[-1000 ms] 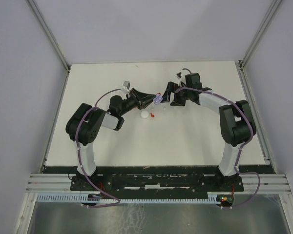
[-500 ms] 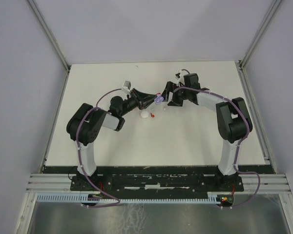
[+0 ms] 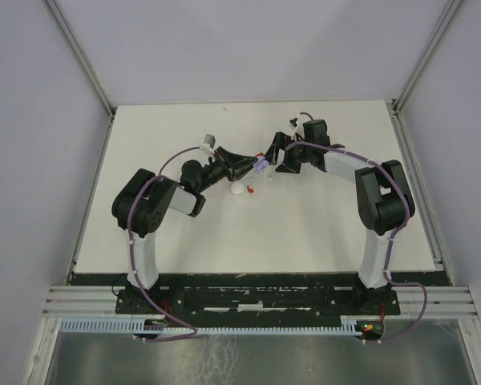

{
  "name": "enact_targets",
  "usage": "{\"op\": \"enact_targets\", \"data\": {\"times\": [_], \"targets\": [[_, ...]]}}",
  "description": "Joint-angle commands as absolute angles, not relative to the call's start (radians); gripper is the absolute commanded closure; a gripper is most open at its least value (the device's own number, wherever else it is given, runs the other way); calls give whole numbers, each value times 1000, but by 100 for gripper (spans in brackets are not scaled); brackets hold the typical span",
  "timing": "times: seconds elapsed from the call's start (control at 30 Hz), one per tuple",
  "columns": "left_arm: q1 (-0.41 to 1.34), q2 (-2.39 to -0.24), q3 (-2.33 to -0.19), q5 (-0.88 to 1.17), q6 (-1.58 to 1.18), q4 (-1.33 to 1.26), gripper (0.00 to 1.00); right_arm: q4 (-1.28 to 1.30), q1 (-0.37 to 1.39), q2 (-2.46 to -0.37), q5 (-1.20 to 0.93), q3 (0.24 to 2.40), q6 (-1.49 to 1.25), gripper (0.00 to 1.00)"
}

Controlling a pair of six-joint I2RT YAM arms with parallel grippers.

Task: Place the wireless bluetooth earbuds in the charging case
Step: Close the charging case.

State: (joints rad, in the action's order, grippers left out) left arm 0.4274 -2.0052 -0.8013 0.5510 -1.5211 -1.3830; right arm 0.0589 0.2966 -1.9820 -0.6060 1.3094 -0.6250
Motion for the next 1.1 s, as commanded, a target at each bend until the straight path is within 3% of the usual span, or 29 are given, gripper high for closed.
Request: {"op": "enact_targets", "data": {"times": [0.0, 1.07], "targets": [[434, -2018, -815, 534, -1555, -1465, 97, 5, 301, -1969, -636, 1318, -625, 1], [499, -1938, -863, 513, -1546, -1408, 97, 141, 309, -1987, -539, 1403, -561, 1]]}}
